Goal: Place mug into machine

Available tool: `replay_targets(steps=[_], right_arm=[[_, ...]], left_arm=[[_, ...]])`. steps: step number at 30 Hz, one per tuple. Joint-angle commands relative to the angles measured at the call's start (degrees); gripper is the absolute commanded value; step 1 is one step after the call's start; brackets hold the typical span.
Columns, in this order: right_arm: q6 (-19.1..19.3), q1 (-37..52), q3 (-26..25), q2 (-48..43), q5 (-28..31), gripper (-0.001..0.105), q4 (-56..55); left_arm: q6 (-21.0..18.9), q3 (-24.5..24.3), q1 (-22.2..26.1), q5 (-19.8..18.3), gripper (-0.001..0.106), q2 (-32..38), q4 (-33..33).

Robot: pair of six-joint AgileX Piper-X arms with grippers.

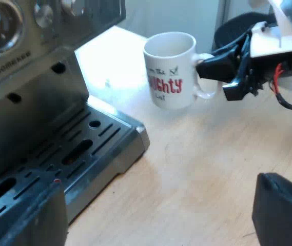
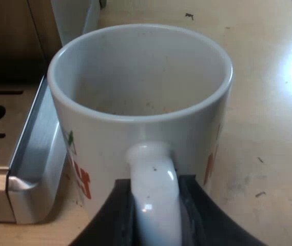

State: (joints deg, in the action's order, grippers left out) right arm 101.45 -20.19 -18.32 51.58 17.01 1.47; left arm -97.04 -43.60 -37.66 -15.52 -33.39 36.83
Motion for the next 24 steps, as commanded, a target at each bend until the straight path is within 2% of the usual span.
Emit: replay_targets(steps=[1, 4, 9, 12, 15, 24], right_arm=[[0.8, -0.1, -0.9, -7.4, -1.1, 0.000, -3.7], [0.8, -0.1, -0.9, -12.9, -3.4, 0.000, -6.8], [0.8, -0.1, -0.9, -20.7, -5.1, 0.000, -13.3], [2.4, -0.1, -0.9, -24.2, -8.3, 0.000, -17.3], [3.0, -0.1, -1.7, -26.3, -11.1, 0.000, -21.4], [5.8, -0.1, -5.1, -27.8, -18.9, 0.000, -24.3]], left_arm=[[-0.1, -0.6, -0.2, 0.8, 0.085, 2.9, 2.1], [-0.9, -0.6, -0.2, 1.0, 0.085, 5.3, 4.7], [-1.7, -0.6, -0.2, 4.4, 0.085, 9.4, 8.9], [-3.4, -0.6, -0.2, 4.6, 0.085, 11.9, 11.6], [-4.4, -0.2, -0.2, 4.6, 0.085, 13.3, 13.6], [-7.8, 5.4, -0.2, 10.2, 0.085, 18.1, 14.4]])
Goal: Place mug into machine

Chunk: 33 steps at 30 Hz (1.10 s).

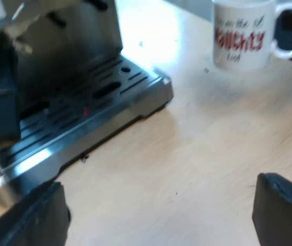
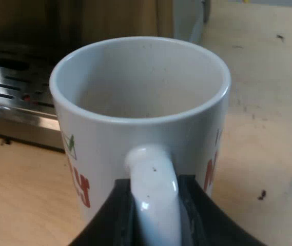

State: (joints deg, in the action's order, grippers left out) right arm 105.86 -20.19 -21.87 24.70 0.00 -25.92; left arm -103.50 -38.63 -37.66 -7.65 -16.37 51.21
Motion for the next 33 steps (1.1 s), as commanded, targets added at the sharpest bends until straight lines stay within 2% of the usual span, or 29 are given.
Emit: replay_targets(steps=[1, 4, 7, 10, 13, 18, 22, 28, 33], right_arm=[[1.8, -0.1, -1.5, -1.0, -3.8, 0.000, 3.1], [3.1, -0.1, -1.5, -1.0, -6.2, 0.000, 3.3], [5.4, -0.1, -1.5, -1.0, -6.8, 0.000, 4.2], [6.7, -0.1, -1.5, -1.0, -6.9, 0.000, 5.7], [6.7, -0.1, -1.5, -1.0, -8.9, 0.000, 6.9], [7.1, -0.1, -1.5, 0.7, -10.2, 0.000, 7.9], [7.1, -0.1, -1.5, 4.2, -11.4, 0.000, 12.6], [7.1, -0.2, -1.5, 11.4, -12.6, 0.000, 20.0], [7.0, -4.8, -1.5, 16.9, -11.7, 0.000, 25.9]], left_arm=[[-1.4, 0.8, -0.2, 3.7, 0.085, 1.5, -0.1], [-1.4, 2.0, -0.2, 5.3, 0.085, 2.1, -1.2], [-1.6, 3.8, -0.2, 3.5, 0.085, 2.1, -3.7], [-1.8, 5.7, -0.2, 3.5, 0.085, 2.1, -6.9], [-1.8, 7.2, -0.2, 3.5, 0.085, 2.1, -10.1], [-1.9, 7.5, -0.2, 3.6, 0.085, 2.0, -11.2], [-1.4, 7.5, -0.2, 5.7, 0.085, 1.8, -11.9], [-0.5, 8.5, -0.2, 5.8, 0.085, 1.8, -14.4], [-0.4, 11.4, -0.2, 5.8, 0.085, 1.8, -17.4]])
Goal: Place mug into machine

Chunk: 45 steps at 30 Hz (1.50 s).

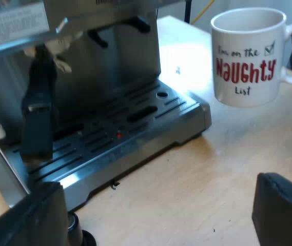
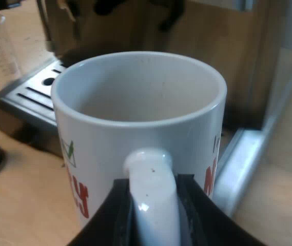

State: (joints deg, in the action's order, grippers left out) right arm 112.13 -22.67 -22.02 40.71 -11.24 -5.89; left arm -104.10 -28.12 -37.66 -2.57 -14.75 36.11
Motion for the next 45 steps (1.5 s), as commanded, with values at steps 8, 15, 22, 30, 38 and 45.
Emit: replay_targets(steps=[8, 15, 22, 30, 38, 45], right_arm=[[-0.3, -14.3, -1.4, 10.4, 10.9, 0.000, 14.1], [-5.0, -18.6, -1.4, 19.7, 16.3, 0.000, 27.1], [-5.6, -21.6, -1.4, 27.2, 19.4, 0.000, 36.5], [-5.6, -22.3, -1.4, 32.9, 21.1, 0.000, 44.2], [-5.6, -22.3, -4.6, 38.7, 21.8, 0.000, 46.0], [-5.6, -22.3, -8.8, 44.2, 21.8, 0.000, 46.0]], left_arm=[[2.6, 3.5, -0.2, 0.7, 0.085, 0.1, -8.0], [3.3, 4.7, -0.2, 0.6, 0.085, -1.1, -9.9], [3.2, 4.8, -0.2, -2.4, 0.085, -5.7, -13.6], [2.1, 4.8, -0.2, -2.8, 0.085, -6.6, -13.9], [1.9, 4.8, -0.2, -2.8, 0.085, -6.6, -13.9], [1.9, 4.8, -0.2, -3.6, 0.085, -6.6, -13.9]])
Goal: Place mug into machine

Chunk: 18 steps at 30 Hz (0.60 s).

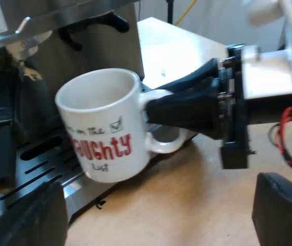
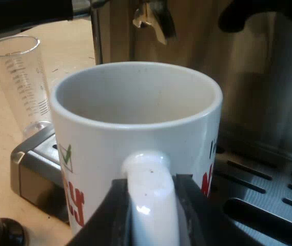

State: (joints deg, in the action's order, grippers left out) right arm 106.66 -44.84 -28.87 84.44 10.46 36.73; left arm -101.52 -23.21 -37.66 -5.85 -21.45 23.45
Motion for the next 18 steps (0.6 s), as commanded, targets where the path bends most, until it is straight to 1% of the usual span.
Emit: replay_targets(steps=[1, 7, 18], right_arm=[[-0.2, -0.1, -2.5, 1.4, 0.1, 0.000, 3.4], [-0.2, -0.1, -5.1, 4.9, 2.2, 0.000, 4.1], [-0.2, -0.1, -10.1, 10.8, 2.6, 0.000, 5.1]], left_arm=[[-0.7, -0.1, -0.2, -0.4, 0.085, 0.1, -1.2], [-0.7, -0.1, -0.2, -0.4, 0.085, 0.1, -1.2], [-0.7, -0.1, -0.2, -0.5, 0.085, 0.1, -1.2]])
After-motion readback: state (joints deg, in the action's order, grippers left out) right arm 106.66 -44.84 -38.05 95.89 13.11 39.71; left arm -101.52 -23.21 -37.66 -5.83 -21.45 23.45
